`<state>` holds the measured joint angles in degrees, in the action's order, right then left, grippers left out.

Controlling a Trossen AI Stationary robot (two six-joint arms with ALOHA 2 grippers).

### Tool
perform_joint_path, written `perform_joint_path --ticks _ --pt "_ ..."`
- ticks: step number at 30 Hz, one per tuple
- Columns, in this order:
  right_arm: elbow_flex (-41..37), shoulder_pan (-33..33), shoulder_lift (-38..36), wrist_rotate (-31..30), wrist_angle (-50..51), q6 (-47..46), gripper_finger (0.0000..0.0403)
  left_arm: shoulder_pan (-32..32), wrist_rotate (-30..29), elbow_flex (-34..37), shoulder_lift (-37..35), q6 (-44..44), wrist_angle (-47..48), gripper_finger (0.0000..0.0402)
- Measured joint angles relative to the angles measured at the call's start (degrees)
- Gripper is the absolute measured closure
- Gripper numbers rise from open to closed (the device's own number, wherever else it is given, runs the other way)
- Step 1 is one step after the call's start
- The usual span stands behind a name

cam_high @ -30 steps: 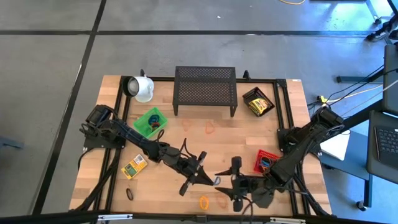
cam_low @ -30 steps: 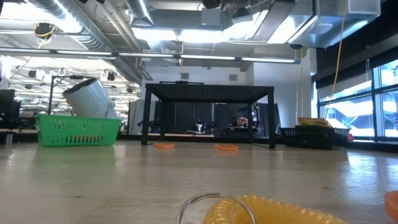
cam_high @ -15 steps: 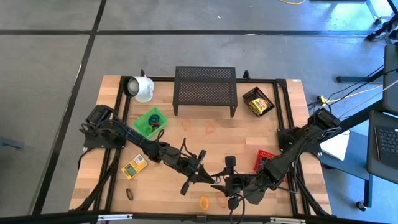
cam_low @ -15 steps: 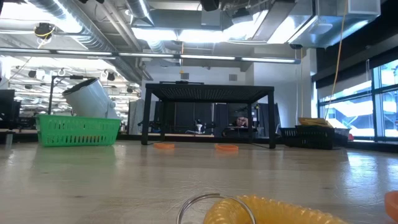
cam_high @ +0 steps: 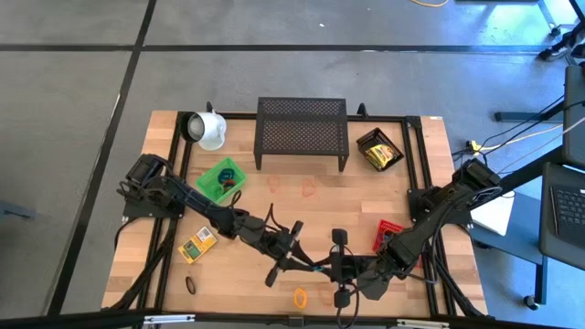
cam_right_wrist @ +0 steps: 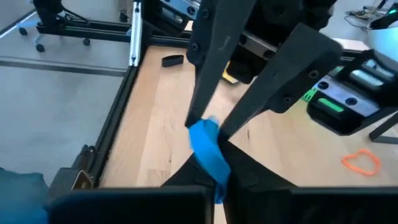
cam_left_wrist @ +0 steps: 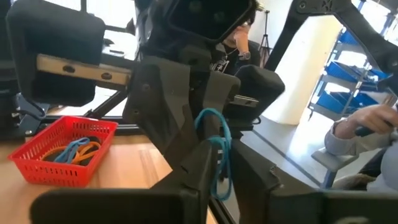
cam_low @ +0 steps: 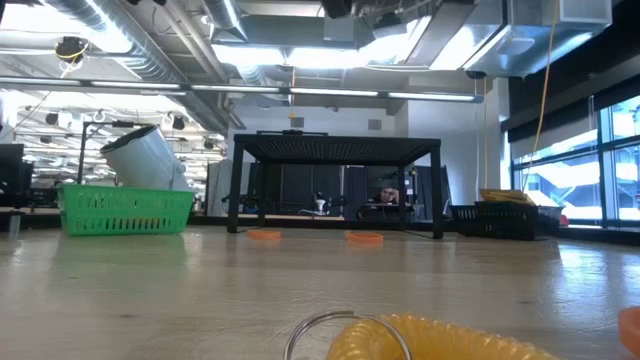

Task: Pick & Place Office Desk Supplies
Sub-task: Put the blue rubber band into the red bin

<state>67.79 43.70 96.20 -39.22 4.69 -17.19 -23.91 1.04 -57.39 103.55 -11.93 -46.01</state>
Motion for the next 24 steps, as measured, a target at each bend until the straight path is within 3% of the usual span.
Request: perform_joint_path --ticks 8,13,20,24 --pt "0.0 0.0 -2.4 8.3 2.4 -2.9 0.0398 -0.7 0.0 0.0 0.0 3.7 1.1 0.0284" --pt "3.7 -0.5 -6.2 21.0 19.5 -16.3 0.0399 1.2 -0.2 0.0 0.0 3.4 7.9 0.0265" --pt "6.6 1.6 -6.5 41.6 39.0 -31.8 0.0398 3.5 2.5 0.0 -1.8 -9.7 32.4 0.0263" --pt "6.6 4.4 -6.4 42.5 49.0 -37.5 0.0398 3.8 4.5 0.0 -5.1 -18.0 52.5 0.0263"
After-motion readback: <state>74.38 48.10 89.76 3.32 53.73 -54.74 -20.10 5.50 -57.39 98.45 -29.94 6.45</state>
